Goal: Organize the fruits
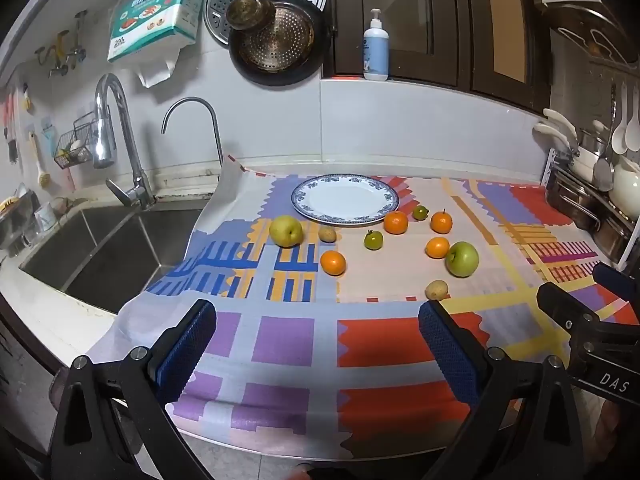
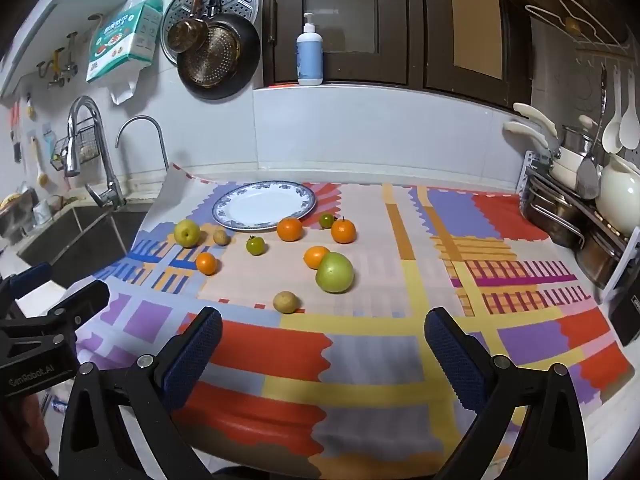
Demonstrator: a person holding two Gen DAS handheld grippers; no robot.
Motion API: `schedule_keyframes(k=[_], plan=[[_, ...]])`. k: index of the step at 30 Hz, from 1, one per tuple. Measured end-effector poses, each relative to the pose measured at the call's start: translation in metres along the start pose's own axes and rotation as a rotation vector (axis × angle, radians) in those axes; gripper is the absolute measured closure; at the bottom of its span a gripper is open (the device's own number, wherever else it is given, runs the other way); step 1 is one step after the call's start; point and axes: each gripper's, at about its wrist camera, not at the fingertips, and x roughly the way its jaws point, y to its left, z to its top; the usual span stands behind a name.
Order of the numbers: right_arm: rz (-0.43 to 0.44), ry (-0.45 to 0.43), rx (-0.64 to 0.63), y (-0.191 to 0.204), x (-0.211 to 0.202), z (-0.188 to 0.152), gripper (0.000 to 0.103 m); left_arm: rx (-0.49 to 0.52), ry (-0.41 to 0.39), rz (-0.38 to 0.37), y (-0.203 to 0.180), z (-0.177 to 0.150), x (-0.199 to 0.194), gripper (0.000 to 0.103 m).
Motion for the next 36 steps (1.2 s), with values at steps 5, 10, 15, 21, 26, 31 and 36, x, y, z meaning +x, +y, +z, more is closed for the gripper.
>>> schedule_keyframes(k=[5,10,15,21,26,31,36], plan=[[0.001,-0.006,0.002,-0.001,-0.001,0.002,0.001,-0.007,0.004,-0.011,0.000,-0.003,0.003,0.000],[0.000,-0.012,0.002,-0.001,0.001,0.002,0.001,-0.010,-0.003,0.003,-0.001,-0.001,0.002,0.000],[0.002,-0.017,0.004,-0.003,0.000,0.004,0.001,-0.005,-0.017,0.002,-0.003,0.004,0.000,0.000],[0.004,-0.027,-0.001,-0.004,-0.002,0.005,0.001,-0.006,-0.020,0.002,-0.003,0.005,-0.001,0.000],[0.011,-0.031,-0.006,-0.002,-0.002,0.005,0.001,-0.009,-0.016,0.002,-0.001,0.004,-0.002,0.000],[0.014,-0.035,-0.008,0.000,-0.004,0.003,0.001,-0.013,-0.017,0.002,0.000,0.004,-0.003,0.000],[0.015,-0.041,-0.013,0.002,-0.006,0.001,0.001,-0.014,-0.021,0.004,0.001,0.002,-0.005,0.000]])
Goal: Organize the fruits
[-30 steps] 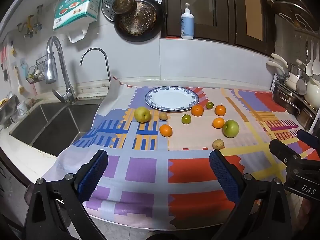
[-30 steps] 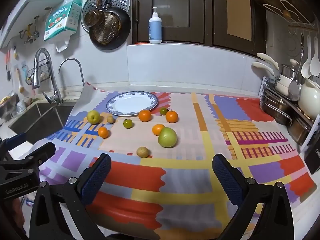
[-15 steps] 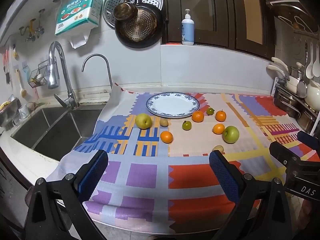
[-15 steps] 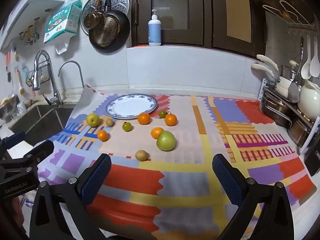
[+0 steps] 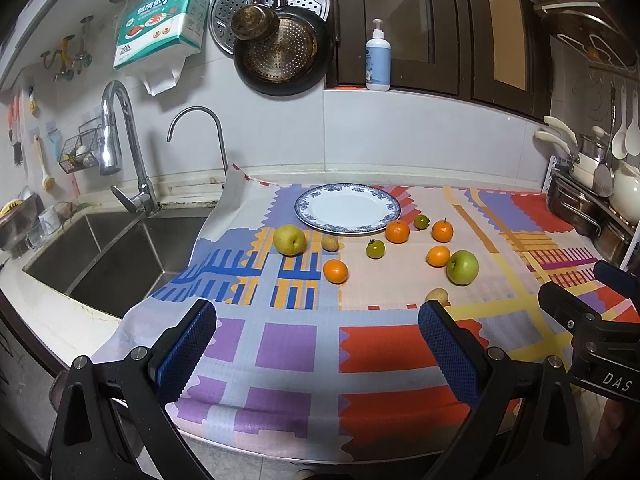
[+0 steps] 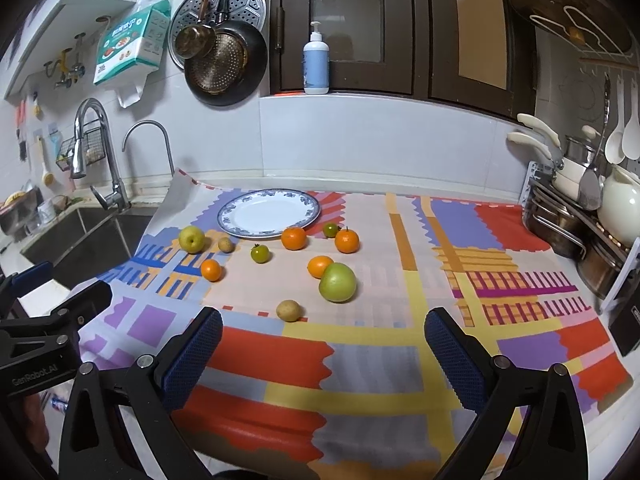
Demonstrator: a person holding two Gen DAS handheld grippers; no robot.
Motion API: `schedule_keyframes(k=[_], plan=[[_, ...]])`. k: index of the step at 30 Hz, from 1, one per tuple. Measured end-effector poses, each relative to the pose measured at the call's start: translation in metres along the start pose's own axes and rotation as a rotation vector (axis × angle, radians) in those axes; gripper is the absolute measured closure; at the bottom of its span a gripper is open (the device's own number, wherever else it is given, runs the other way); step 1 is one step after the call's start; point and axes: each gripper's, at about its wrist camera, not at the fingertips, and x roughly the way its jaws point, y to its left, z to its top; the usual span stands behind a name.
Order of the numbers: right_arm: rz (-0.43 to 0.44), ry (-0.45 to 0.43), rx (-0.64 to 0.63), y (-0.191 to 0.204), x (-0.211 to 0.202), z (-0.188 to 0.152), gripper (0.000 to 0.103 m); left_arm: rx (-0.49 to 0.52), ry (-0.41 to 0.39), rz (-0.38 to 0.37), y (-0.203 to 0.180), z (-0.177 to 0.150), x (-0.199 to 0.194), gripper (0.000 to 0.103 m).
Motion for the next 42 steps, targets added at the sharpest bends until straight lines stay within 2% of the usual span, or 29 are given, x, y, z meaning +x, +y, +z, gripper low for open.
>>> schedule_keyframes(k=[42], plan=[[0.005,0.000,-0.007,0.0023,-0.0009,0.0005,0.001,-0.003,-0.003,0.004,0.0036,-0.0016,-0.0068,0.000]])
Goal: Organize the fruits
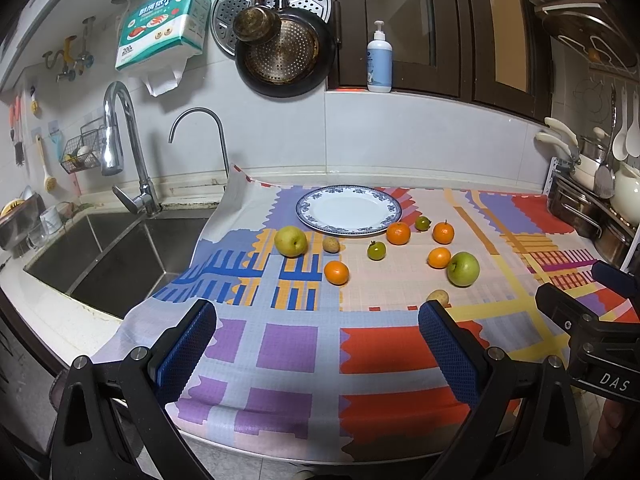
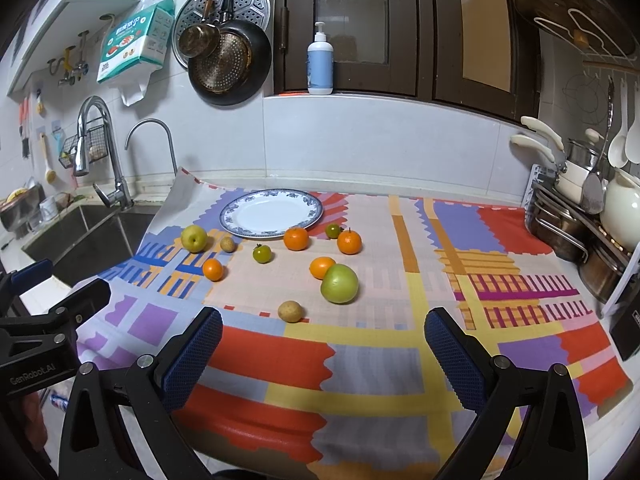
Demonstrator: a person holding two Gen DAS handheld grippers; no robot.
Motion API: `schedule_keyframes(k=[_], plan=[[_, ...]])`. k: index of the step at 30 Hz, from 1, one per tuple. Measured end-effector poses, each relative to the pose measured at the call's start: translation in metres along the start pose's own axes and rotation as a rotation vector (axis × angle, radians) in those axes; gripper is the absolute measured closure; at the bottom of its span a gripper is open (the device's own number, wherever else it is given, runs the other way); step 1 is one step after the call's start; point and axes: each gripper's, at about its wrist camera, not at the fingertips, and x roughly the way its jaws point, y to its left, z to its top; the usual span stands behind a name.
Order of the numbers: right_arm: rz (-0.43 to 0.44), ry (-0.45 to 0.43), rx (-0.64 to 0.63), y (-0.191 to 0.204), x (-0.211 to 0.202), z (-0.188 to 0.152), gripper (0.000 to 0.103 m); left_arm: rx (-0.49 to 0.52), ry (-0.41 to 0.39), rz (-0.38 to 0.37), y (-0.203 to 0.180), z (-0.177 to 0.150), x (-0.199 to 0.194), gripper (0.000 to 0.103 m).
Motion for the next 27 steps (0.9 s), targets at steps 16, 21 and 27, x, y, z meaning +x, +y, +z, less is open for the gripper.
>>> schedule_keyframes(k=[16,21,27], plan=[[0.005,0.038,0.016,0.007,0.019,0.006,0.001,0.030,0.024,-0.009,0.007,0.012,0.020,0.000],[-0.006,0.065,0.034,0.017,0.036,0.009,0.001,0.067,0.036,-0.046,0.016,0.020,0.043,0.001],[-0.039,0.107,0.065,0.028,0.062,0.013,0.003,0.139,0.061,-0.110,0.021,0.032,0.081,0.005]])
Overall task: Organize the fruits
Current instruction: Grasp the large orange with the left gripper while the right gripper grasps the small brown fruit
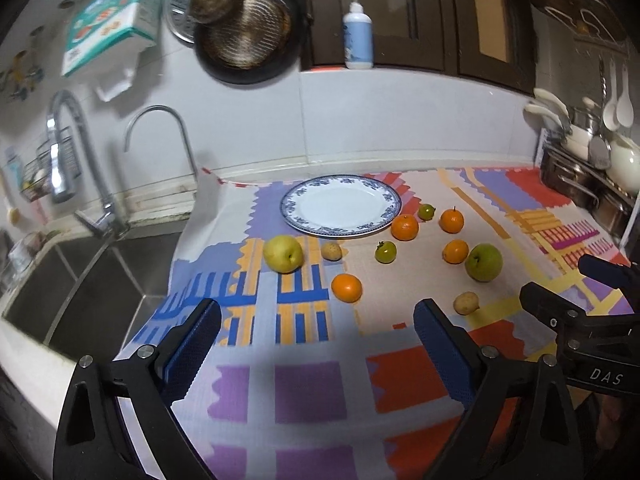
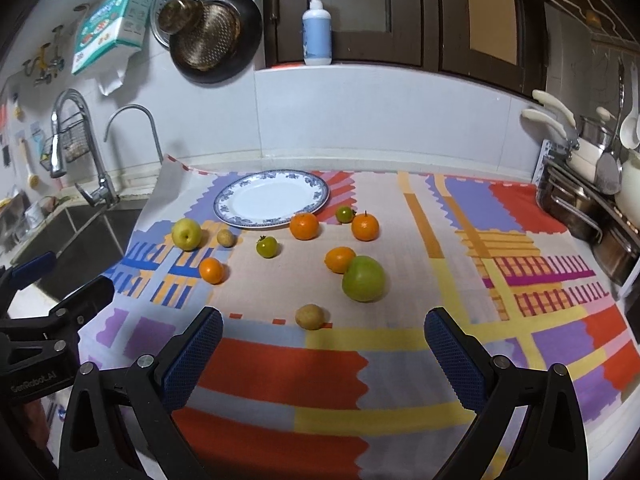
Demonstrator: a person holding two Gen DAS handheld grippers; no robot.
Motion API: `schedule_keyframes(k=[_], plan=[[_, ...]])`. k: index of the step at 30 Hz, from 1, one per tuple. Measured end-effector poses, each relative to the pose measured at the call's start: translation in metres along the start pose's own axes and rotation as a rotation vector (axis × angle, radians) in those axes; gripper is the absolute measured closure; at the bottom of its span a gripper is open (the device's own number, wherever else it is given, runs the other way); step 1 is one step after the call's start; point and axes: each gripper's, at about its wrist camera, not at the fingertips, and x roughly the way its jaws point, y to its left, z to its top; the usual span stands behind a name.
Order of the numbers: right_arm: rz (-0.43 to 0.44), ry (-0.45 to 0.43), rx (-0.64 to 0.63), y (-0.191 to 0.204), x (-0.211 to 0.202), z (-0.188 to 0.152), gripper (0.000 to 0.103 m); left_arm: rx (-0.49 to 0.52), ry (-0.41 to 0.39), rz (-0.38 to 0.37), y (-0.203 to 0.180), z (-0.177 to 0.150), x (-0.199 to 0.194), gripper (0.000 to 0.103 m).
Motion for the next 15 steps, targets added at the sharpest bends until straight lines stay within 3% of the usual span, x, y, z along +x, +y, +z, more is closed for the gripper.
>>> schedule_keyframes(k=[9,15], plan=[[-0.053,0.111,0.066,0.010,0.050,0.000,0.015,0.150,0.059,-0.108,-0.002,0.008,0.063,0.015],[-0.078,0.190,0.093,0.013,0.079,-0.004,0.025,0.188,0.125,-0.174,-0.001,0.007,0.102,0.020]])
